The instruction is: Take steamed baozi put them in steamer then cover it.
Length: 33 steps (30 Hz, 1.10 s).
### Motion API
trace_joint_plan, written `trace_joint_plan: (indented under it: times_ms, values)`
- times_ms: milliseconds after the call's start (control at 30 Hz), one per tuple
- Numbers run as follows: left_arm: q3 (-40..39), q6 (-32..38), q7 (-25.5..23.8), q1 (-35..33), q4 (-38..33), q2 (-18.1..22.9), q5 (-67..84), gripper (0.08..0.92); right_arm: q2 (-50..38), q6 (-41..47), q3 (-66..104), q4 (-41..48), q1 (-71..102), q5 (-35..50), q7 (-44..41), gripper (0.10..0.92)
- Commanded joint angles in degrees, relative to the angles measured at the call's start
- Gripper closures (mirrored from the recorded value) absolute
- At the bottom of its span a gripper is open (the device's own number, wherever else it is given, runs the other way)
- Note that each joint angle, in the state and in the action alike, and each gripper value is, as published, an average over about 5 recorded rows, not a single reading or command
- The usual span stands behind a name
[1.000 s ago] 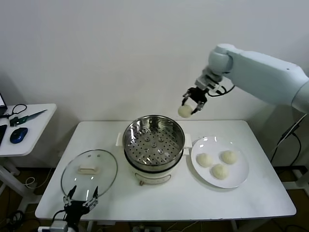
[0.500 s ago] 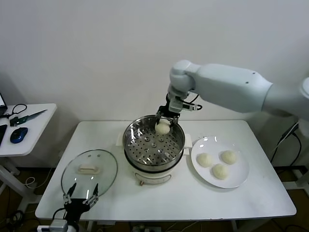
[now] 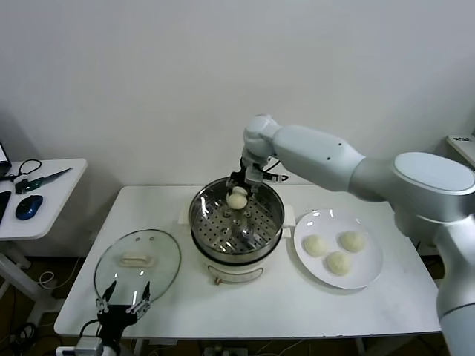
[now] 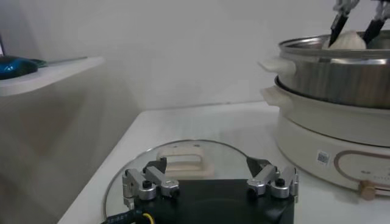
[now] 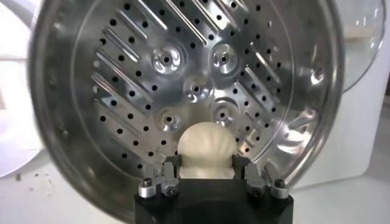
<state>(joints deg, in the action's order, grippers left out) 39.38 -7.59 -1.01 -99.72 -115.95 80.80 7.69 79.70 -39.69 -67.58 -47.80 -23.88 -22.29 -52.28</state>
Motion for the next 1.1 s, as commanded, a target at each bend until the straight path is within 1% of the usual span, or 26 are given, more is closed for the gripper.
trace_joint_plan:
  times_ms: [33, 100, 200, 267, 333, 433, 500, 600, 667, 733, 767, 900, 967, 1100]
  values:
    - [-0.08, -0.05, 0.01, 0.02, 0.02, 0.04, 0.01, 0.177, 2.02, -1.30, 2.75, 5.75, 3.98, -4.38, 2.12, 0.427]
    - [-0.07, 0.01, 0.04, 0.06, 0.12, 0.03, 0.01, 0.177, 2.21, -1.41, 2.86, 6.00, 4.25, -4.34, 3.21, 0.393]
    - [-0.04, 0.10, 0.11, -0.01, 0.13, 0.08, 0.00, 0.177, 2.06, -1.79, 2.69, 5.44, 3.91, -3.47, 3.94, 0.312]
    - [0.00, 0.11, 0.13, -0.16, -0.05, 0.11, -0.02, 0.177, 1.27, -2.10, 1.63, 3.88, 2.45, -0.80, 3.13, 0.258]
    - [0.05, 0.08, 0.12, -0.34, -0.36, 0.17, -0.04, 0.177, -0.24, -2.11, -0.54, 1.24, -0.16, 4.01, 1.48, 0.226]
    - [0.09, 0.00, 0.07, -0.57, -0.90, 0.30, -0.11, 0.177, -3.65, -0.81, -5.42, -4.36, -7.63, 15.06, -2.73, 0.206]
    - [0.06, -0.06, 0.04, -0.66, -1.24, 0.44, -0.18, 0.177, -6.37, 1.23, -10.05, -7.69, -14.46, 26.09, -5.81, 0.203]
    - [-0.13, -0.12, 0.03, -0.71, -1.61, 0.61, -0.32, 0.177, -10.85, 6.14, -19.52, -11.30, -24.73, 44.99, -9.36, 0.203]
    - [-0.31, -0.12, 0.03, -0.74, -1.79, 0.65, -0.37, 0.177, -15.60, 14.10, -26.03, -14.44, -30.59, 56.21, -11.34, 0.202]
    - [-0.49, -0.05, 0.02, -0.80, -1.85, 0.61, -0.37, 0.177, -21.03, 24.02, -31.09, -18.19, -34.55, 62.13, -11.60, 0.202]
    - [-0.59, 0.01, 0.03, -0.82, -1.82, 0.56, -0.37, 0.177, -24.29, 29.97, -33.79, -20.28, -36.24, 63.39, -10.82, 0.202]
    - [-1.08, 0.24, 0.04, -0.72, -1.51, 0.32, -0.37, 0.177, -34.18, 45.90, -41.01, -27.03, -38.10, 61.08, -5.14, 0.203]
    - [-1.35, 0.29, 0.01, -0.55, -1.51, 0.25, -0.38, 0.177, -39.13, 50.62, -43.69, -30.54, -36.86, 60.45, -2.88, 0.203]
    - [-1.51, 0.16, -0.01, 0.04, -1.68, 0.37, -0.30, 0.177, -46.11, 54.59, -42.64, -35.52, -29.26, 58.04, 0.36, 0.203]
